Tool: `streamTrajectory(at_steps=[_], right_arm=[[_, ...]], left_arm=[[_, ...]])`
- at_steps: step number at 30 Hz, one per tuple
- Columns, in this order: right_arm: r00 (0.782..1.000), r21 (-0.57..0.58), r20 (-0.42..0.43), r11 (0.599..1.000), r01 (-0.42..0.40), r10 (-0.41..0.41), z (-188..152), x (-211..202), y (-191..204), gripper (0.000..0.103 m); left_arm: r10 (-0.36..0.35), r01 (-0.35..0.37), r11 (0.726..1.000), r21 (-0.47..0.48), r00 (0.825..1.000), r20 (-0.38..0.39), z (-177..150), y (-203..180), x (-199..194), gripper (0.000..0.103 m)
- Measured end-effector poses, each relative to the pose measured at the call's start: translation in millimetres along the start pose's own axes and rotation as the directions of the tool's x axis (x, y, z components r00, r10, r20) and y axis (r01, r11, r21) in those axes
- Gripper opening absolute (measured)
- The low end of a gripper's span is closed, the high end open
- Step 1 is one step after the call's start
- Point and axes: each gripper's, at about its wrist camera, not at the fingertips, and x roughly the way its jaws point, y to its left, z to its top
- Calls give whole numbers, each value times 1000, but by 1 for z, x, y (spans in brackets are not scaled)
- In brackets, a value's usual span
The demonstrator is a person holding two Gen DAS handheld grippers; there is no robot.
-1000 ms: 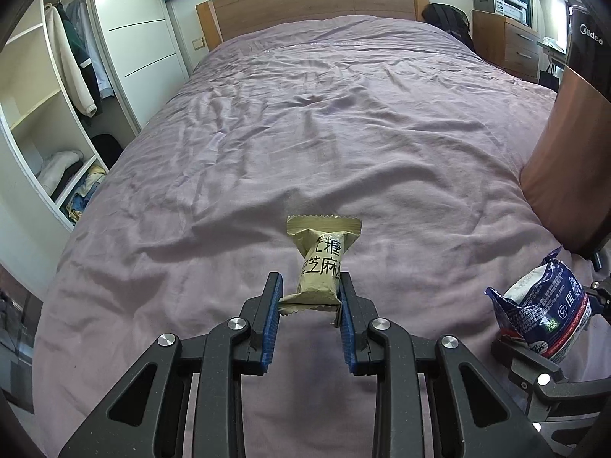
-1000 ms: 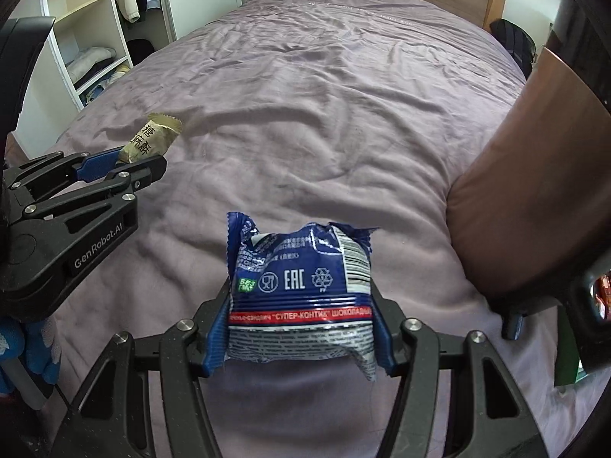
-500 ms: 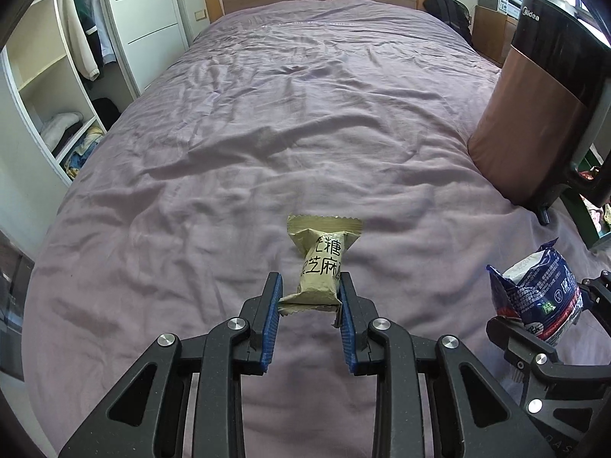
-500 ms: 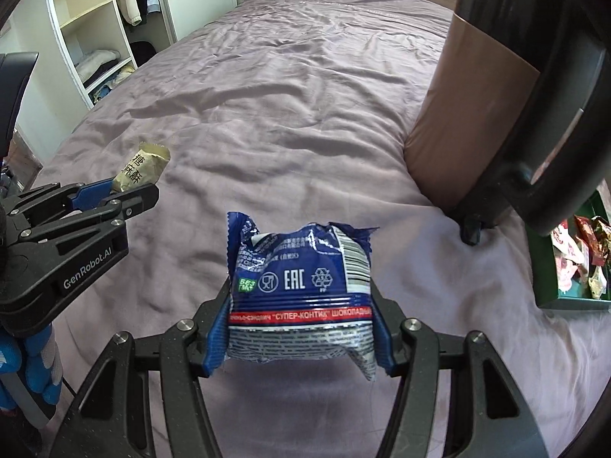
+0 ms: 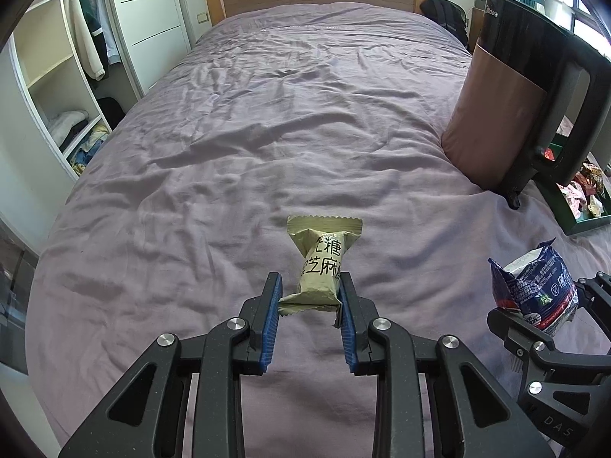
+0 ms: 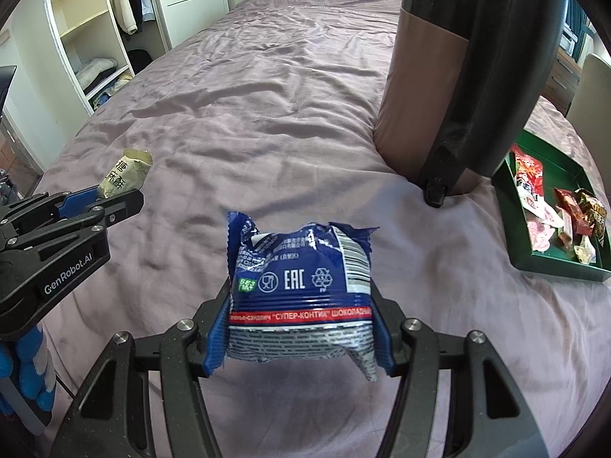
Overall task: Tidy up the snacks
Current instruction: 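Lift both held snacks and carry them toward the green tray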
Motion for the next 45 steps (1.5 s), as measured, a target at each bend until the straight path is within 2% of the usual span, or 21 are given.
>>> streamTrajectory(at_steps=[32, 40, 45], right_arm=[[999, 104, 12, 994, 37, -39, -27, -21, -59, 103], [998, 161, 21, 985, 53, -57, -36, -29, -90, 103], [995, 207, 33, 975, 83, -91, -44, -40, -122, 103]], left_arm=[[-9, 10, 994, 106, 1000, -4, -6, -60, -20, 25], [-56, 57, 986, 154, 998, -16, -4, -93, -26, 25], [-131, 133, 972, 192, 991, -27, -2, -124, -33, 25]])
